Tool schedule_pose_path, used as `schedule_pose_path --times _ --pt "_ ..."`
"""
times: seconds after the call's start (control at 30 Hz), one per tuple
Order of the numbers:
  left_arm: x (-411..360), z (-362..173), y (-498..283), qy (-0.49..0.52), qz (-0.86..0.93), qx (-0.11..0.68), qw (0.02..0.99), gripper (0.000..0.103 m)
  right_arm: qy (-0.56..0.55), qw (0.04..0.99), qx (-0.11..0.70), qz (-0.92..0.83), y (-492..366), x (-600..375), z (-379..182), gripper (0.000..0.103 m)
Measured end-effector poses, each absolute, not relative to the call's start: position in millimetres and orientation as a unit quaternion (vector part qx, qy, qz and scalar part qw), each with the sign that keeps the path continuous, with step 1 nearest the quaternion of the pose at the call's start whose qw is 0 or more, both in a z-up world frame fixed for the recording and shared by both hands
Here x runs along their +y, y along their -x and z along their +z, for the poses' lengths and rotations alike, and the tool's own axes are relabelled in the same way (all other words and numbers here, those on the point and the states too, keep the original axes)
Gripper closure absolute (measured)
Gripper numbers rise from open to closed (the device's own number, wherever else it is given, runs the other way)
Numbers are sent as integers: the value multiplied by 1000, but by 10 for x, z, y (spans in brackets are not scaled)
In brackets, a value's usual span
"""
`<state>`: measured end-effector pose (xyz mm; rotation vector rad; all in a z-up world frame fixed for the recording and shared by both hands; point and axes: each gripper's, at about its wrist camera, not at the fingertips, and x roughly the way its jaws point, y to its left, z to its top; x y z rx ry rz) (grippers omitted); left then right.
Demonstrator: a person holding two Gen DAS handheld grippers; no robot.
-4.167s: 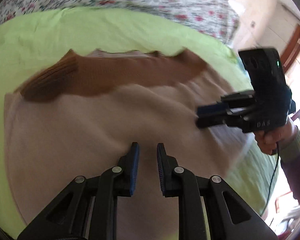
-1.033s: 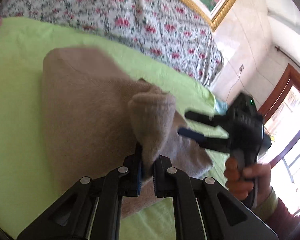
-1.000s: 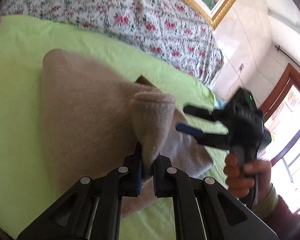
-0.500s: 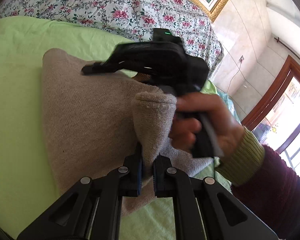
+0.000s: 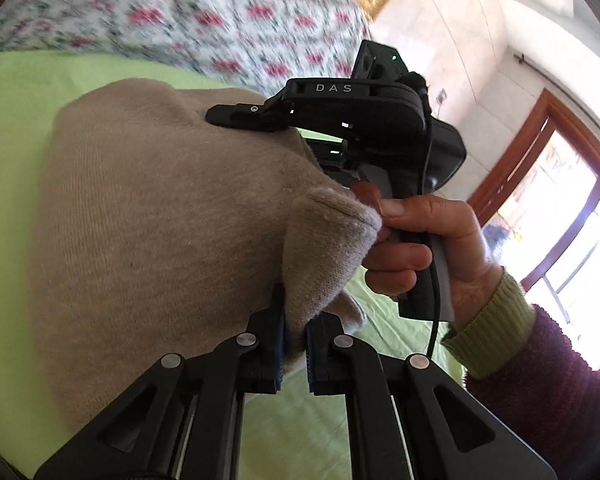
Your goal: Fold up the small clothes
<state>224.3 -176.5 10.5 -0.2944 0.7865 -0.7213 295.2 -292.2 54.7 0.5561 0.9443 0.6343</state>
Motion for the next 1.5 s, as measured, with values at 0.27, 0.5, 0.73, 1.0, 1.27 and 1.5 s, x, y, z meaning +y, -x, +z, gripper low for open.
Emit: schedule_pose_path --times 0.27,0.5,0.73,1.0,1.27,1.5 --pt "-2129 -140 -2292 105 -330 403 847 97 -265 814 444 266 -2870 -3327 166 89" --pt "-2122 -143 -2357 111 -315 414 847 96 -223 827 436 278 -2959 -3206 212 89" --pt "-2077 -193 -2282 116 -325 440 829 80 -222 826 467 227 -2839 -3347 93 65" --pt "-1677 79 -1992 133 -311 427 839 35 -229 854 430 181 -2283 -3618 347 28" --pt "-1117 213 -2138 177 -258 418 853 28 -242 845 441 180 -2064 -3586 312 25" --pt "-758 77 -2302 222 -231 440 839 28 -257 836 448 185 -2014 -3528 201 25"
